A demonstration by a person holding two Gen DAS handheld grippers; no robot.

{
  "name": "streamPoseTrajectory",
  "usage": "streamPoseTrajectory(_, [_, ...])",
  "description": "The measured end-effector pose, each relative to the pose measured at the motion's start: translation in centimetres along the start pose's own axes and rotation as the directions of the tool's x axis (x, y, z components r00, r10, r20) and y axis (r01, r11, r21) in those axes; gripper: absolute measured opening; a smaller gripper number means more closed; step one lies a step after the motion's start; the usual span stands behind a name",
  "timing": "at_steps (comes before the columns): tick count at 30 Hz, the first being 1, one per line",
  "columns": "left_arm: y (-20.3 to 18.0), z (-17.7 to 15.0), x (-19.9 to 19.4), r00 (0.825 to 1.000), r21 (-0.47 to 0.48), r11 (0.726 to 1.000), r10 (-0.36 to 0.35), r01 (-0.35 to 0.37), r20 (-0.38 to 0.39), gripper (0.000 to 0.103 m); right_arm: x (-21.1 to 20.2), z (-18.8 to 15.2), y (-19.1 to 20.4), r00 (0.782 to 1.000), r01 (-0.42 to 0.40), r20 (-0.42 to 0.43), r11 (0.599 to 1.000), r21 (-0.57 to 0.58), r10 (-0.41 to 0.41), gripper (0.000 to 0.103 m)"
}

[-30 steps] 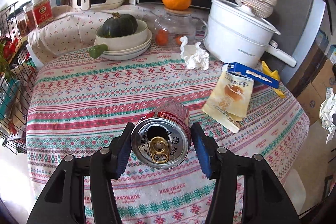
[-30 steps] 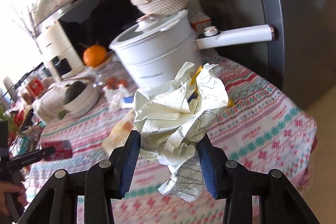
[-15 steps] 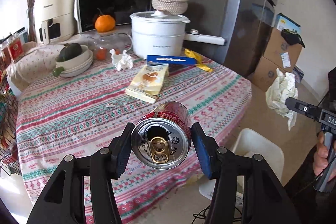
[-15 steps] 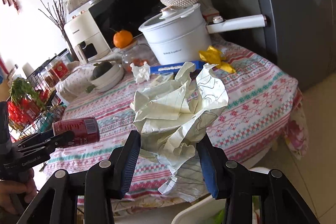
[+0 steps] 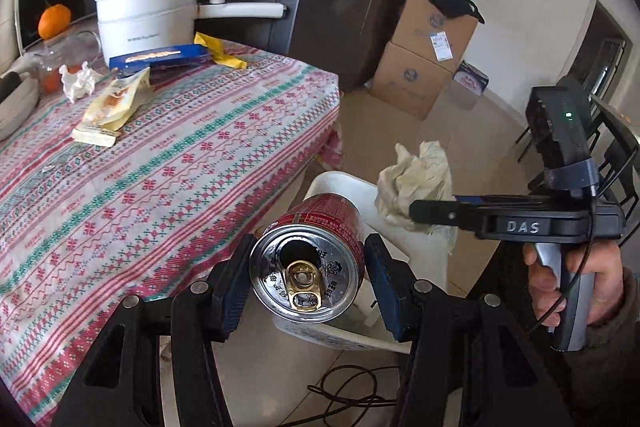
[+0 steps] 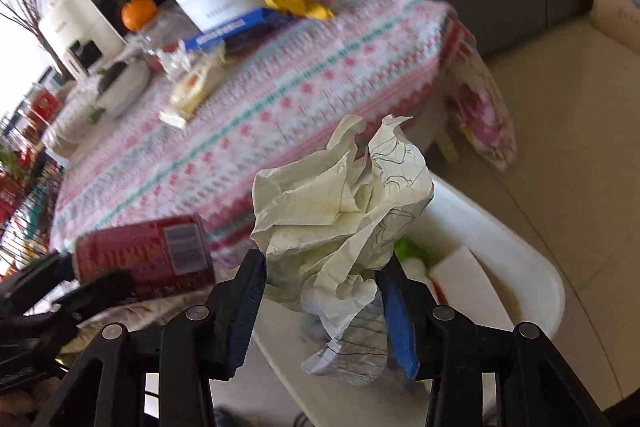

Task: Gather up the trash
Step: 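Carry the can and paper over the bin and open both tools, then return both open tools to the table toward the snack pouch and yellow bag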

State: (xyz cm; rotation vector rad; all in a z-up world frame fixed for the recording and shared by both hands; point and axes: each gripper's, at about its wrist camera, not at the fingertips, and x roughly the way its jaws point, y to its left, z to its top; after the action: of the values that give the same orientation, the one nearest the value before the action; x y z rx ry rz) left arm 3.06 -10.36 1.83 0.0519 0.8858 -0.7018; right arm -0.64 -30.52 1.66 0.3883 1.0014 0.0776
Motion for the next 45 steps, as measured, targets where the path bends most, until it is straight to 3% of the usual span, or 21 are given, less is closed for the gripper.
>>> streamPoseTrajectory(3, [-0.5,0.1,1.1,1.000,0.007,1.000,-0.016,0.016,-0.026,0.057,1.7,-0.1,-1.6,0.997,-0.003,-0.077,0.998,0.064,0.008,0.060])
streamPoseTrajectory(6, [-1.3,0.0,2.3,0.998,0.010,1.000,-0.027,0.028,-0.053,0.057,0.9,0.3,-1.9,0.999,0.014,-0.044,0.997,0.076,-0.011,0.075])
streamPoseTrajectory(16, [-4.0,-1.1,5.9,0.988,0.045,0.997,-0.053,0.060,-0.145,0.057,-0.2,0.9,-3.3,1.000,-0.022,0.012,0.983,0.181,0.021,0.076])
streamPoseTrajectory(20, [-4.9,0.2,7.4,0.984,0.027,0.994,-0.102,0.107,-0.145,0.058,-0.6,1.0,-3.6,0.999,-0.032,0.043,0.978,0.206,0.023,0.076])
streamPoseTrajectory(22, [-5.0,1.0,7.6,0.988,0.034,0.996,-0.077,0.083,-0.133,0.060,-0.7,1.1,-3.8,0.998,-0.039,0.056,0.975,0.218,0.028,0.076])
streamPoseTrajectory(26, [-3.6,1.6,6.4,0.992,-0.026,0.996,-0.083,0.081,-0.091,0.076,-0.8,1.2,-4.2,0.997,-0.042,0.066,0.973,0.227,0.027,0.076])
streamPoseTrajectory(33, [0.2,2.1,5.7,0.995,-0.175,0.984,-0.060,0.045,-0.083,0.076,-0.7,1.5,-4.2,0.997,-0.051,0.073,0.973,0.227,0.035,0.076])
streamPoseTrajectory(39, [2.7,2.0,4.7,0.997,-0.246,0.968,0.031,-0.049,-0.075,0.076,-0.4,1.6,-3.7,0.996,-0.064,0.072,0.975,0.213,0.050,0.076])
streamPoseTrajectory(45, [5.8,1.8,4.7,0.991,-0.356,0.928,0.080,-0.112,-0.105,0.076,-0.1,1.7,-3.4,0.996,-0.068,0.076,0.976,0.205,0.054,0.076])
